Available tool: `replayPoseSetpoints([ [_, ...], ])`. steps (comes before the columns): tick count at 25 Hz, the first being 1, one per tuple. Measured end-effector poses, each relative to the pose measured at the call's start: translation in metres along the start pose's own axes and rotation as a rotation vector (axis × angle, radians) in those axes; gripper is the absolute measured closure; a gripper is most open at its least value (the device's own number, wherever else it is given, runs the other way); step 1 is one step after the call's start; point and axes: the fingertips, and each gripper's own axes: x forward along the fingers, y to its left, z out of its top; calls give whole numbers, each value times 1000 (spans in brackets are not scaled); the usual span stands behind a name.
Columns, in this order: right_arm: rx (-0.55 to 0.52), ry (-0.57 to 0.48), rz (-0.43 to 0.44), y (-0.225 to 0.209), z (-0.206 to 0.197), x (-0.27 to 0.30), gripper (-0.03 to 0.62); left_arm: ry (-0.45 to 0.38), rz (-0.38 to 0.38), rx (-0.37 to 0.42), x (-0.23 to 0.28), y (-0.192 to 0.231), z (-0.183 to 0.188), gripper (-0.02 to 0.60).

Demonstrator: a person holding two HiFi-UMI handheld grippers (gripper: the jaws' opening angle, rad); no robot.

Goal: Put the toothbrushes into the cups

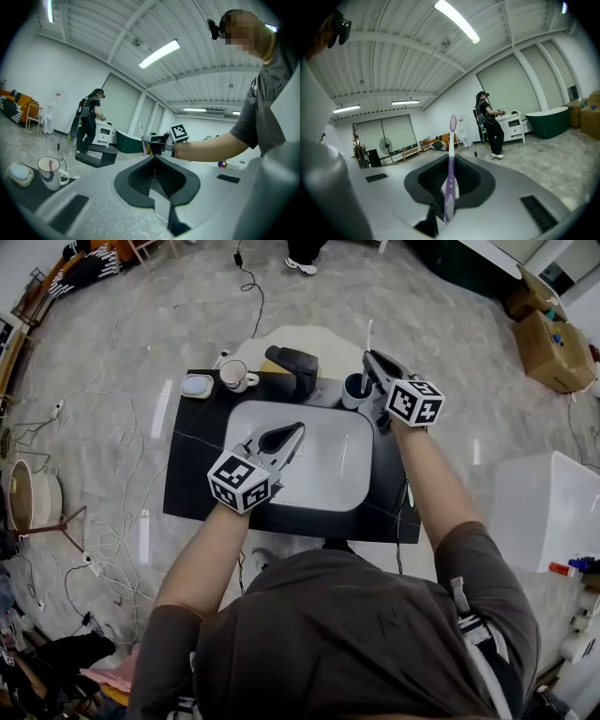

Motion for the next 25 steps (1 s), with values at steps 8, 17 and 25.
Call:
replayPoseSetpoints([
  [8,-13,-11,-10,-25,-41,10,563,31,-16,-32,19,1,-26,575],
  [17,-191,126,-61,-26,-71,4,555,35,-31,-46,27,-6,-34,575],
  [25,-222,256,-86,-17,-82,-20,464,24,-10,-38,4,-18,-28,575],
])
